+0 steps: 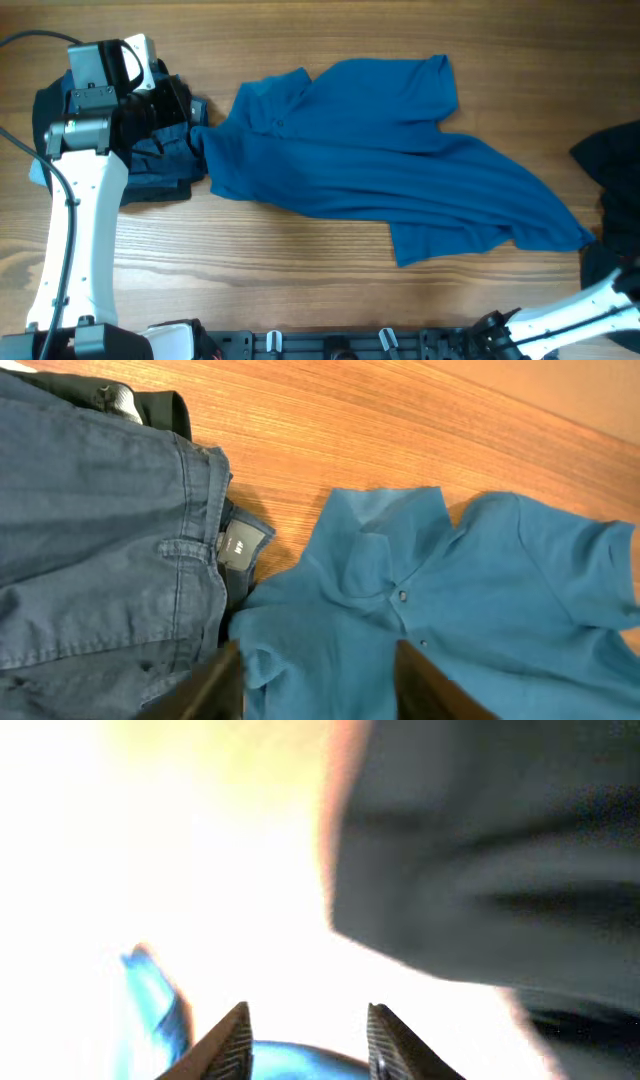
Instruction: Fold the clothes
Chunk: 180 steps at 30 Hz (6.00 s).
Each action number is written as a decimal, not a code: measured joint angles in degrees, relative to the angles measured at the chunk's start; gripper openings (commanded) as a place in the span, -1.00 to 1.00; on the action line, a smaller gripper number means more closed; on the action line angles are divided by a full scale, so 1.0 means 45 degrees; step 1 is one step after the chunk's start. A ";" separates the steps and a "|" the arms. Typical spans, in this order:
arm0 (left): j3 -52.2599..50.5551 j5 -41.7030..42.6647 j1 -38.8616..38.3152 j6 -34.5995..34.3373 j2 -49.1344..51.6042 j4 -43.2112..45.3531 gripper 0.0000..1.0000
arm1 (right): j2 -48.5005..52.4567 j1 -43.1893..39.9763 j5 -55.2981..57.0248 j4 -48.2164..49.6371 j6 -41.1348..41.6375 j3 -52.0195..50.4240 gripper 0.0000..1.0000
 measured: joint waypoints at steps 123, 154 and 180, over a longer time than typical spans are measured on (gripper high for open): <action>-0.0049 -0.5435 -0.7728 -0.5445 -0.3036 -0.6460 -0.88 | -1.1395 1.3663 0.2953 0.0962 0.6237 -1.4256 0.19; -0.2487 -0.4260 -0.7718 -0.5989 -0.3036 -0.7907 0.57 | -1.3338 1.1895 0.7295 -0.0879 0.6591 -1.0637 -0.92; -1.0686 -0.0797 -0.7101 -1.0433 -0.2764 -0.0340 -0.59 | -1.3338 1.0972 0.7519 -0.0277 0.5576 -1.0622 -0.91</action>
